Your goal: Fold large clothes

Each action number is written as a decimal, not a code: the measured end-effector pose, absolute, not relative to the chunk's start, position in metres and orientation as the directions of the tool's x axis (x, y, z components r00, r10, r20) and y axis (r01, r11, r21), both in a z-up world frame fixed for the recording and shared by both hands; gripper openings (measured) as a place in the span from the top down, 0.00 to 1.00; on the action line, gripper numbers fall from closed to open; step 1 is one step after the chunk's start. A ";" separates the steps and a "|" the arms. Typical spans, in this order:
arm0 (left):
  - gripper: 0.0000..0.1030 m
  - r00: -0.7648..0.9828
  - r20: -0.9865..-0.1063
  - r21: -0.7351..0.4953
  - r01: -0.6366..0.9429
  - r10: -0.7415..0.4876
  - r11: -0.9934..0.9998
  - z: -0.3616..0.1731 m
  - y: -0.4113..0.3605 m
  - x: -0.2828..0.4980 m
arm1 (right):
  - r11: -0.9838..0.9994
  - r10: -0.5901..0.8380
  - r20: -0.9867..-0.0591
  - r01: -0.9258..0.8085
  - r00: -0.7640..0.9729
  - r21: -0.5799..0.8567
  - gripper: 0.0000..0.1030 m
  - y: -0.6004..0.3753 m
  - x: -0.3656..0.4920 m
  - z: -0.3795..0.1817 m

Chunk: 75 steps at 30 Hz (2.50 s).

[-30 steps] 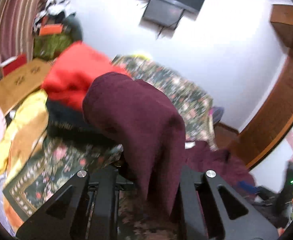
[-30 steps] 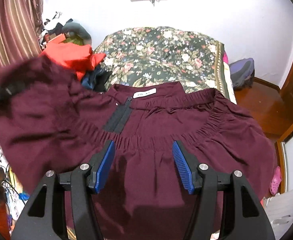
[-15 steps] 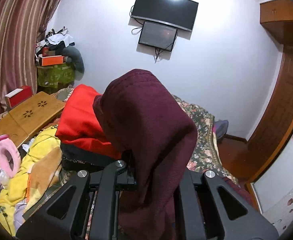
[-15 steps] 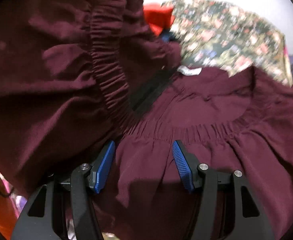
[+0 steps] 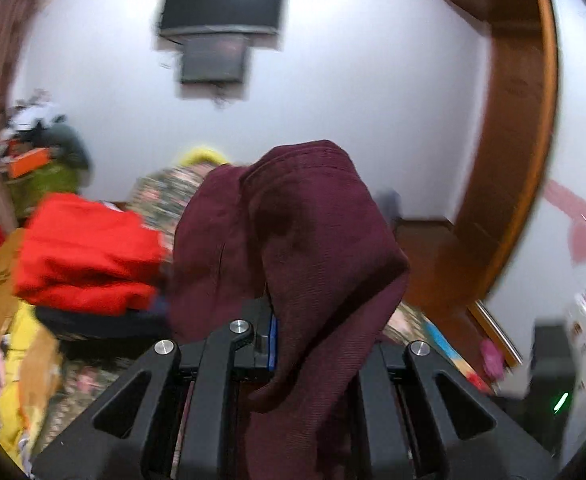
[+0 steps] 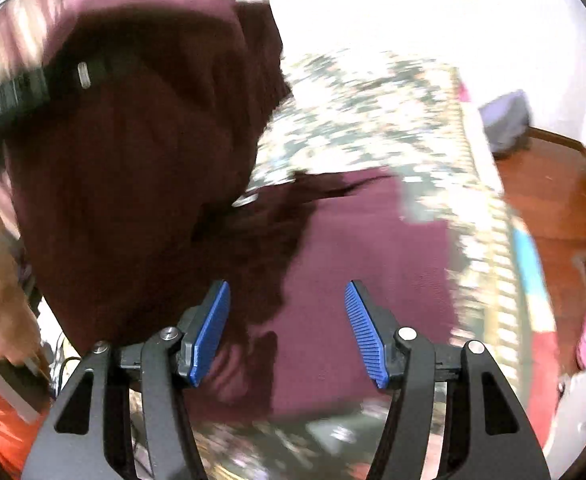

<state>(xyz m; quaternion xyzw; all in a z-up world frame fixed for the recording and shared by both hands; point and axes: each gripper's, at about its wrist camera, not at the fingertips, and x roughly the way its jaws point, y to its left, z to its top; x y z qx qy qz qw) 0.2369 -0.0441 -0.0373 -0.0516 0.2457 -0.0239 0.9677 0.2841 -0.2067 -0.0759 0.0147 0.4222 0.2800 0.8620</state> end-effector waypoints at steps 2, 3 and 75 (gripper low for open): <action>0.91 0.830 -0.536 -0.117 0.110 -0.156 0.987 -0.058 -0.070 0.245 | 0.874 0.458 -0.716 -0.414 0.528 0.254 0.46 -0.230 0.279 -0.074; 0.91 0.796 -0.575 -0.111 0.149 -0.186 0.982 -0.072 -0.084 0.249 | 0.887 0.435 -0.719 -0.396 0.541 0.239 0.46 -0.234 0.281 -0.075; 0.62 0.494 -0.667 -0.679 -0.097 -0.557 0.727 -0.180 0.082 0.313 | 0.702 0.706 -0.698 -0.253 0.121 0.666 0.65 -0.245 0.378 -0.100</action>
